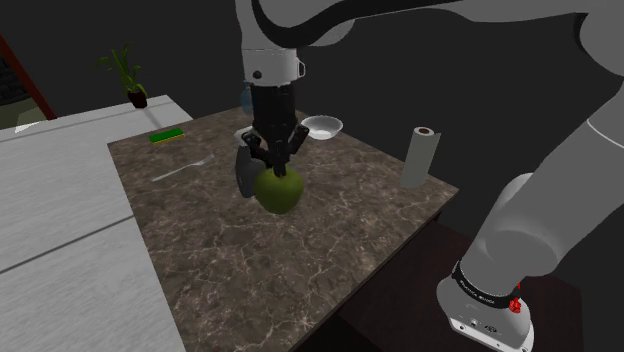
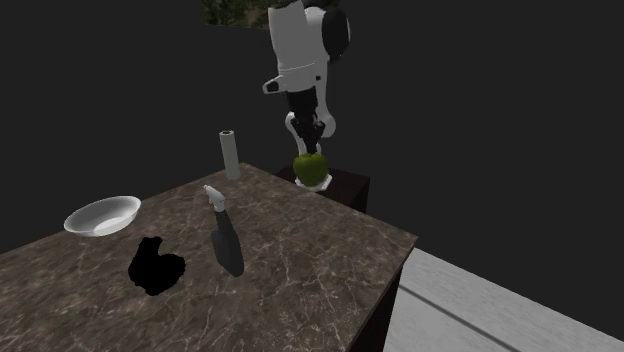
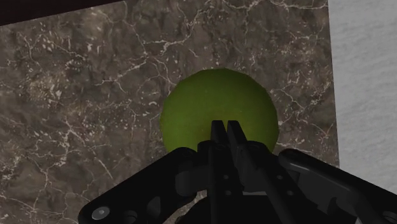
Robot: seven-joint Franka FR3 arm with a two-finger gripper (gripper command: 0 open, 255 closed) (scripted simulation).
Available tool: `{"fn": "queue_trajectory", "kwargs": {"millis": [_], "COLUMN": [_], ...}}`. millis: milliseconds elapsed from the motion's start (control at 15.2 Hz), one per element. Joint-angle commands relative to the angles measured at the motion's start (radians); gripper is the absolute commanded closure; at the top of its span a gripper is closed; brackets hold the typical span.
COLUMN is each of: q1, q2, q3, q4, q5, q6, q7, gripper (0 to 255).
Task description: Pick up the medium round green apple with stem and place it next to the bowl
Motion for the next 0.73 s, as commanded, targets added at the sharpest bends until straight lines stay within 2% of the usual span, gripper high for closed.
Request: {"fn": "queue_trajectory", "kwargs": {"millis": [0, 660], "q1": [-0.019, -0.121], "q2": [-0.003, 0.067], "q3": [-0.03, -0.162], "q4": [-0.006, 0.062], "q5": [-0.007, -0.074], "q6": [-0.006, -0.049], "q7": [-0.049, -0.263], "gripper": [255, 255]}}
